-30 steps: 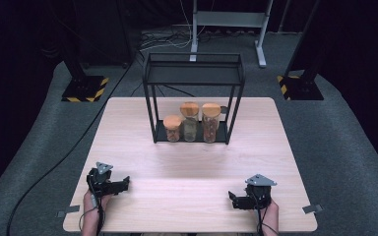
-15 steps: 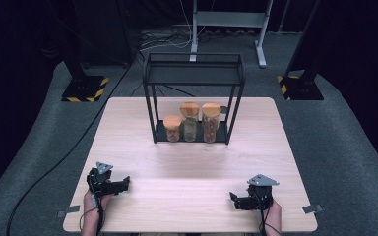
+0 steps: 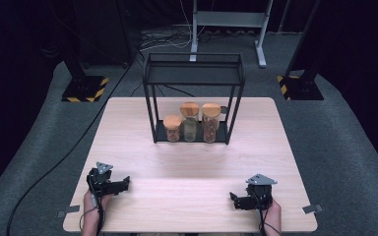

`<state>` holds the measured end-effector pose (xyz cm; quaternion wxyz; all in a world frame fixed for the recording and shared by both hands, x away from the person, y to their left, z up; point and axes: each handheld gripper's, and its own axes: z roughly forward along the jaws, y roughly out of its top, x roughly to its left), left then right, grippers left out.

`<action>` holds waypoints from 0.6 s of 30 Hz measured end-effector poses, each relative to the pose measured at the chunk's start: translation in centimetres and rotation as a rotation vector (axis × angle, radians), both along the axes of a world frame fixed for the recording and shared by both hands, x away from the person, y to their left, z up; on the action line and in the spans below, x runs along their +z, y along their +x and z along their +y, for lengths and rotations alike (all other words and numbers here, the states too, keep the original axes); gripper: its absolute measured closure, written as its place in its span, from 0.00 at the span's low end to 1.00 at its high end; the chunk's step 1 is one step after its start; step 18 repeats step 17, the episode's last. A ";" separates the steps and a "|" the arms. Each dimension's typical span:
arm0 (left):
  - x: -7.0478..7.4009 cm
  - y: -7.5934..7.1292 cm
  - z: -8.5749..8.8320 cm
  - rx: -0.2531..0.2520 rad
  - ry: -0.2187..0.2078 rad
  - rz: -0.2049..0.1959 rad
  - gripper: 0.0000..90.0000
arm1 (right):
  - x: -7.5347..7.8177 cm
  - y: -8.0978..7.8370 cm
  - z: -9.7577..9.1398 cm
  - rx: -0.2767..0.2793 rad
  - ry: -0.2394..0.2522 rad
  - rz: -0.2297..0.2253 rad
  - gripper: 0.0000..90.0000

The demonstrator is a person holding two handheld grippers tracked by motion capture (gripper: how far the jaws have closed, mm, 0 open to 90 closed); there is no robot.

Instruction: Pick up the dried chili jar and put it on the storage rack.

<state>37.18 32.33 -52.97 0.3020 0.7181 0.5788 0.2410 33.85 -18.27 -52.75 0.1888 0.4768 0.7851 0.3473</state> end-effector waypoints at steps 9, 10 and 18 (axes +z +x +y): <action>0.0 0.0 0.0 0.000 0.000 0.000 0.00 | -0.1 0.0 0.3 -0.011 -0.037 -0.005 0.01; 0.0 0.0 0.0 0.000 0.000 0.000 0.00 | -0.1 0.0 0.3 -0.011 -0.039 -0.005 0.01; 0.0 0.0 0.0 -0.001 0.003 -0.001 0.00 | -0.1 0.0 0.3 -0.014 -0.041 -0.004 0.00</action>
